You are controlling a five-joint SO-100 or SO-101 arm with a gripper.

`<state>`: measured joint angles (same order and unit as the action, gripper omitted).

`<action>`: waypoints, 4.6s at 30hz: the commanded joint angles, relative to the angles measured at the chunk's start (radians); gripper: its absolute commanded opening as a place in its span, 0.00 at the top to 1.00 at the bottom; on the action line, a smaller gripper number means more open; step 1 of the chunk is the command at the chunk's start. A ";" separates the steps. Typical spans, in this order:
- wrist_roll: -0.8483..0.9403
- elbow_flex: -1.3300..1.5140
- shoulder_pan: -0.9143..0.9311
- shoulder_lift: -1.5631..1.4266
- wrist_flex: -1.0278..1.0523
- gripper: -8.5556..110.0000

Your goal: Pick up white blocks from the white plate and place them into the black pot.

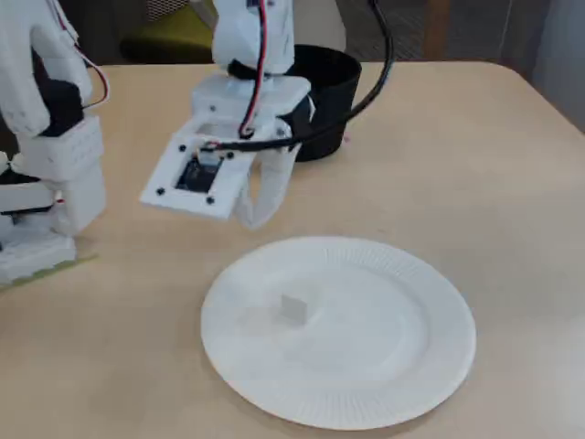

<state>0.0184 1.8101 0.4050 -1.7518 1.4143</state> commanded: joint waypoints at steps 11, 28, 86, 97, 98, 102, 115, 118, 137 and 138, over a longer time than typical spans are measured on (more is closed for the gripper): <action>0.069 -0.233 0.067 0.201 0.172 0.62; 0.092 -0.339 0.067 0.445 0.118 0.60; 0.156 0.322 -1.055 -0.466 -0.821 0.95; 0.181 0.314 -1.045 -0.451 -0.773 0.79; 0.189 0.314 -1.043 -0.448 -0.775 0.71; 0.233 0.298 -1.039 -0.423 -0.778 0.58; 0.143 -0.410 -0.721 -0.190 -0.272 0.95; 0.051 -0.483 -0.571 -0.235 -0.089 0.95; 0.012 0.848 -0.416 -1.450 -0.221 0.95; 0.014 0.888 -0.416 -1.482 -0.222 0.95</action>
<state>0.0215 2.6231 -0.0169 -3.1447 1.2118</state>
